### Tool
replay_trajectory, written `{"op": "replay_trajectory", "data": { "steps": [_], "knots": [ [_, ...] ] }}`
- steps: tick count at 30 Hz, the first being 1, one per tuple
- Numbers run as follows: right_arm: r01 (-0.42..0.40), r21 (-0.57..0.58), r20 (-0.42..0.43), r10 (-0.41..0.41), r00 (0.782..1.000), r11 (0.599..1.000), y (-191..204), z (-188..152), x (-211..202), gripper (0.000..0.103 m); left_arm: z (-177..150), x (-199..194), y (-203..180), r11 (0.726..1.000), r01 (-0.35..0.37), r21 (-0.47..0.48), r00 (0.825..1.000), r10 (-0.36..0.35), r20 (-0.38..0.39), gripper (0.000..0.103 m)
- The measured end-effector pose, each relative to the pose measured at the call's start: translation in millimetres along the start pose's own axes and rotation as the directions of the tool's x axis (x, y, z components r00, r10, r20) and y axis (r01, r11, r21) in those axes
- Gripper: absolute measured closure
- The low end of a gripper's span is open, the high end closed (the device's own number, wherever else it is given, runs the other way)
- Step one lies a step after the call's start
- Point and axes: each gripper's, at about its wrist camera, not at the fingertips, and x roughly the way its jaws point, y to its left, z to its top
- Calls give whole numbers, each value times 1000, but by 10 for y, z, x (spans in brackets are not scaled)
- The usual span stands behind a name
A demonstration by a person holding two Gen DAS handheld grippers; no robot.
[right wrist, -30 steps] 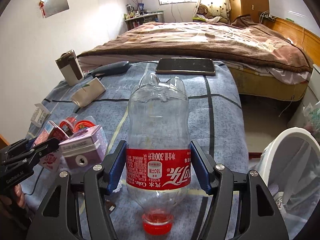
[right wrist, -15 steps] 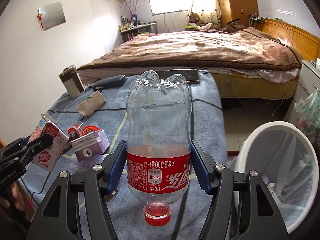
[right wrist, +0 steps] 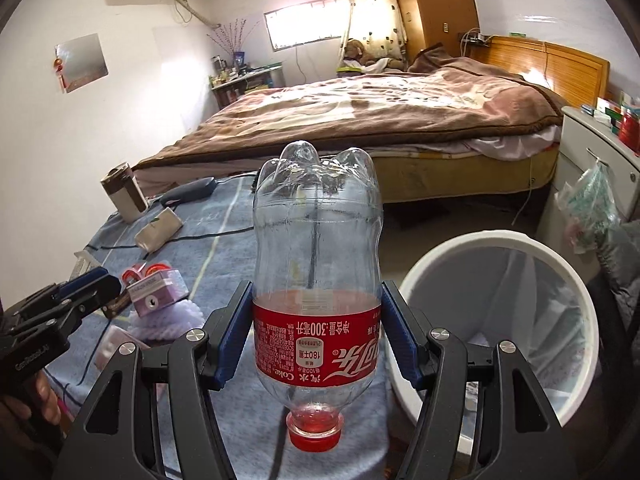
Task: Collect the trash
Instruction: 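Lift the bottle with the right gripper while the left gripper regrasps a strawberry juice carton, then carry the bottle and juice carton over the wastebasket and release both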
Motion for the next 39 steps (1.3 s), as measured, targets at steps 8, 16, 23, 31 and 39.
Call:
{"op": "replay_trajectory", "data": {
  "steps": [8, 16, 23, 31, 39],
  "knots": [
    [-34, -8, -9, 34, 999, 999, 50, -62, 32, 39, -267, -33, 173, 988, -155, -13, 987, 154, -35, 36],
    [-65, -30, -20, 65, 998, 997, 109, -120, 7, 39, -466, -11, 500, 981, -178, -83, 980, 169, -103, 26],
    [-78, -37, -24, 77, 997, 996, 124, -144, -20, 39, -662, 119, 535, 986, -145, -84, 975, 128, -181, 20],
    [-77, -35, -31, 76, 997, 996, 131, -164, -16, 39, -764, 310, 521, 979, -184, -92, 959, 159, -235, 20],
    [-78, -34, -33, 77, 996, 996, 133, -164, -18, 39, -681, 172, 451, 984, -154, -93, 975, 135, -179, 25]
  ]
}}
